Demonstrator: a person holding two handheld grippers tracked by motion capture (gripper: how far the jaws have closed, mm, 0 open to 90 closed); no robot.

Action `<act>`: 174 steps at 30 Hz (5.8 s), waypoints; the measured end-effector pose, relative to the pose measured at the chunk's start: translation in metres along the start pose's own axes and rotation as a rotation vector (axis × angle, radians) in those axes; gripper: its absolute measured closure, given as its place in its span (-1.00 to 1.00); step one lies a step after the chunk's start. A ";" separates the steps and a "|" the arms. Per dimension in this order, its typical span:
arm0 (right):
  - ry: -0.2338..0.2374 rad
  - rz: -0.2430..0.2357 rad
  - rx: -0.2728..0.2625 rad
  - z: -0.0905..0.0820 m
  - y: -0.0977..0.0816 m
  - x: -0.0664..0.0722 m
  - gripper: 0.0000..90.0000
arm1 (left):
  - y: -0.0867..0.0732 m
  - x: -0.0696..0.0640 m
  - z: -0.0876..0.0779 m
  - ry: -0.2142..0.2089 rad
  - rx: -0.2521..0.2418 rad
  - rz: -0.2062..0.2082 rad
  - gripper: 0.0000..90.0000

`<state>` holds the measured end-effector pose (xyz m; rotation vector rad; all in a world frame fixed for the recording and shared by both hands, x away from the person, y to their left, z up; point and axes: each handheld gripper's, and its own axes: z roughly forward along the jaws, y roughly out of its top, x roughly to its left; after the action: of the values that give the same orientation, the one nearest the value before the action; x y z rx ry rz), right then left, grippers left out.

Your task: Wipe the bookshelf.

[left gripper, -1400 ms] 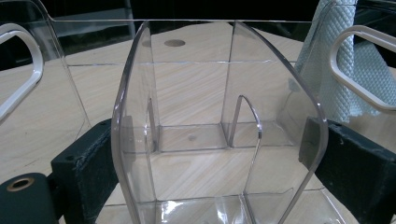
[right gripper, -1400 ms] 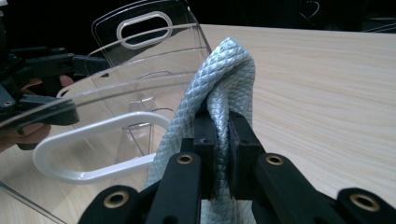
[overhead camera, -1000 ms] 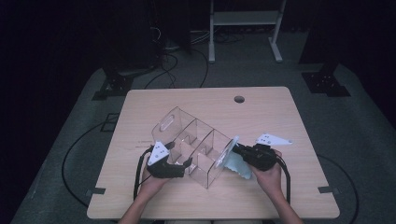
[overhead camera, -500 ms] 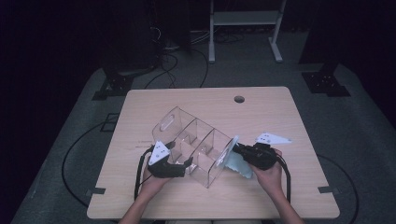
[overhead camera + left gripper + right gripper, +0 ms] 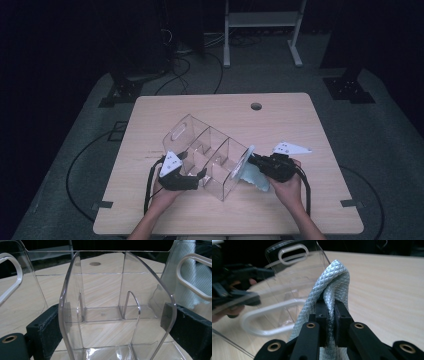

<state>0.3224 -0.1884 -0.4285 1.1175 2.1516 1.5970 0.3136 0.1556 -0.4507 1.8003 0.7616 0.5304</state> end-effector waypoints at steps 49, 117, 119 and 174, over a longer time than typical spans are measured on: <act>0.123 -0.080 0.027 0.003 0.009 0.041 0.85 | 0.001 0.003 0.002 0.067 0.004 -0.022 -0.86; 0.183 -0.133 0.186 0.039 -0.031 0.068 0.85 | 0.000 0.014 -0.004 0.093 0.000 -0.046 -0.83; 0.162 -0.115 0.193 0.041 -0.034 0.062 0.85 | 0.000 0.014 -0.004 0.092 0.000 -0.045 -0.83; -0.013 0.056 0.082 0.015 -0.026 -0.008 0.85 | 0.002 0.001 -0.005 0.005 0.018 0.007 -0.84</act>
<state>0.3259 -0.1859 -0.4598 1.2194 2.2140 1.5322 0.3114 0.1587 -0.4476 1.8191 0.7661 0.5349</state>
